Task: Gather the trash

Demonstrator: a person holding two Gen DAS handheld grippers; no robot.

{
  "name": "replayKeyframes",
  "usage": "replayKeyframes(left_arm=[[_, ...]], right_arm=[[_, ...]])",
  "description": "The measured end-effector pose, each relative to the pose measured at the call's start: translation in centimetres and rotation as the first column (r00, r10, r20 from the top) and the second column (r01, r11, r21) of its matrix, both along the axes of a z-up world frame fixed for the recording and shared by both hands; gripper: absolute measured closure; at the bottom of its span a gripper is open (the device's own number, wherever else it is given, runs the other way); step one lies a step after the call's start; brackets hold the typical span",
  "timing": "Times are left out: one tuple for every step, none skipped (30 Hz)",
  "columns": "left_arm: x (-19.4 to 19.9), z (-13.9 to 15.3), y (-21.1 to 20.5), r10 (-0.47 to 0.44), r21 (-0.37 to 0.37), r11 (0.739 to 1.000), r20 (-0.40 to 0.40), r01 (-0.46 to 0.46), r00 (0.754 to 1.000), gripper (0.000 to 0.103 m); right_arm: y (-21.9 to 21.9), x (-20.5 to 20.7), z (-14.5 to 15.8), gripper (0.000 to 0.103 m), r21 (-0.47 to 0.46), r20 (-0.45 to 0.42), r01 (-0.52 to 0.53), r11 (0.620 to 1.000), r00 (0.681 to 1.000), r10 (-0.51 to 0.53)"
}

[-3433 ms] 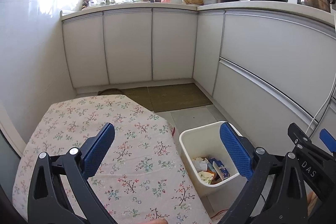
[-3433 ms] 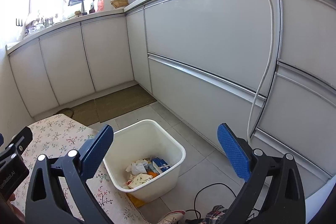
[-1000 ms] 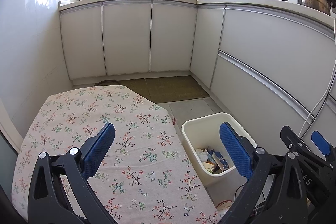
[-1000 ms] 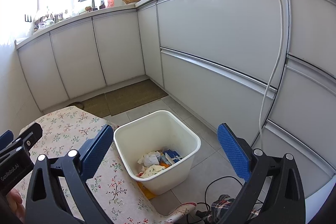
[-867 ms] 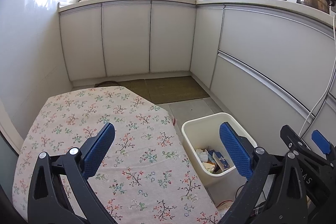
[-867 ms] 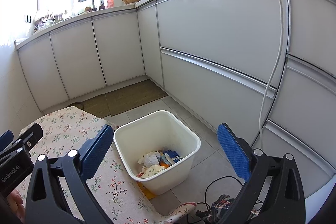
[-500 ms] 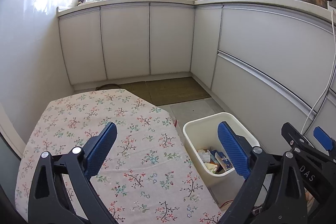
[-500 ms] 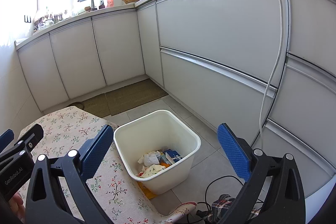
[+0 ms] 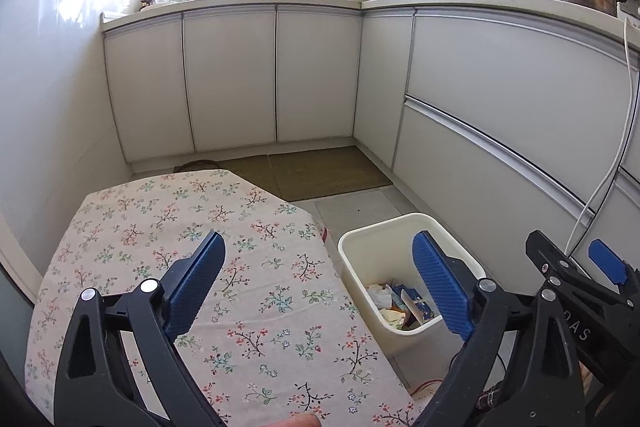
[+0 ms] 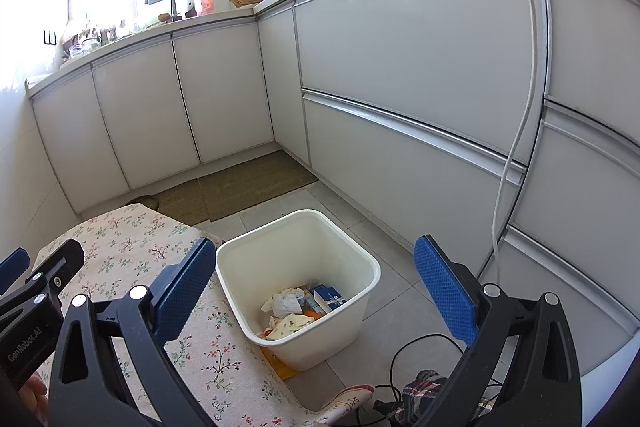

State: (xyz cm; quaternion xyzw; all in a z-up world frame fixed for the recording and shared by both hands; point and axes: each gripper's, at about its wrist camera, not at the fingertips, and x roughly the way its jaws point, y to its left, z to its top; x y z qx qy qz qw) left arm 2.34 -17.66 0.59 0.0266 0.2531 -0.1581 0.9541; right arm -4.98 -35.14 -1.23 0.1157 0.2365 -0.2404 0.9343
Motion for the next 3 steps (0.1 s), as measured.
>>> replayKeyframes(left_arm=[[0.09,-0.01,0.05,0.006,0.001,1.000,-0.004,-0.006,1.000,0.010],[0.15,-0.08,0.10,0.009,0.000,1.000,-0.007,-0.009,1.000,0.009],[0.19,-0.13,0.14,0.012,-0.002,1.000,-0.010,-0.012,1.000,0.009]], right_arm=[[0.07,-0.03,-0.01,0.007,0.001,0.001,0.002,1.000,1.000,-0.002],[0.10,-0.04,-0.03,0.007,0.000,0.002,0.003,1.000,1.000,-0.003],[0.13,-0.06,-0.01,0.007,-0.001,0.004,0.002,1.000,1.000,-0.002]])
